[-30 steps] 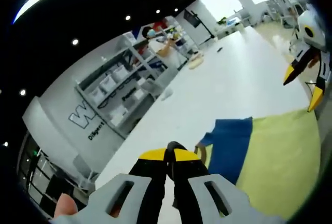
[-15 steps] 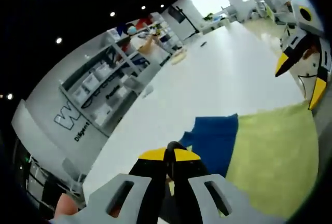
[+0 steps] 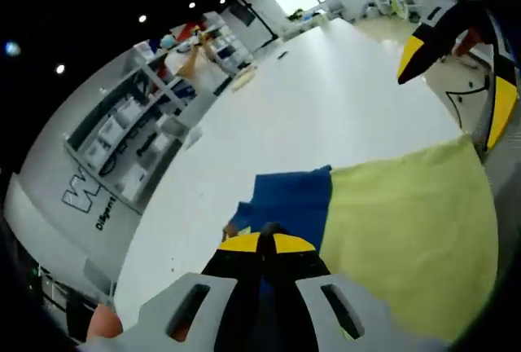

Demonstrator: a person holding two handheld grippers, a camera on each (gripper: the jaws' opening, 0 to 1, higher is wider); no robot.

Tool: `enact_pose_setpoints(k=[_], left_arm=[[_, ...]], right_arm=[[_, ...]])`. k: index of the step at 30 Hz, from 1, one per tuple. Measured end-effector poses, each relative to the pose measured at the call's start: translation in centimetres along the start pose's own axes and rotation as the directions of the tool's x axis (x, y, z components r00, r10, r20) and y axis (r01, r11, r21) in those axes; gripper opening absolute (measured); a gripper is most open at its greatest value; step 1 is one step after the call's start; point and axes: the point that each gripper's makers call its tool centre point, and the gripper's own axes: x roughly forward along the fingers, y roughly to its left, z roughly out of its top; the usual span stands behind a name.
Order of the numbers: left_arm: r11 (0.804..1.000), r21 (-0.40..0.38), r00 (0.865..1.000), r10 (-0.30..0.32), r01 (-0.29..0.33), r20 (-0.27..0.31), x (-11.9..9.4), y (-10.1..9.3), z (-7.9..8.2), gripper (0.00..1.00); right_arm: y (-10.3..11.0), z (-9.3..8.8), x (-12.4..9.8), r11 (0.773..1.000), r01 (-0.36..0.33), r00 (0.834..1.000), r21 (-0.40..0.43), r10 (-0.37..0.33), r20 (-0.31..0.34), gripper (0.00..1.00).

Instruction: Fold the garment on the visible template until the final outline fits inside the template.

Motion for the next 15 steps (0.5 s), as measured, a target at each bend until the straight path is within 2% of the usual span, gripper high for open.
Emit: enact_pose_setpoints(k=[15], left_arm=[[0.998, 0.003, 0.998, -0.059, 0.059, -0.021, 3.0, -3.3, 0.0, 0.03]], right_arm=[[-0.1, -0.2, -0.1, 1.000, 0.000, 1.000, 0.005, 0.000, -0.007, 0.57]])
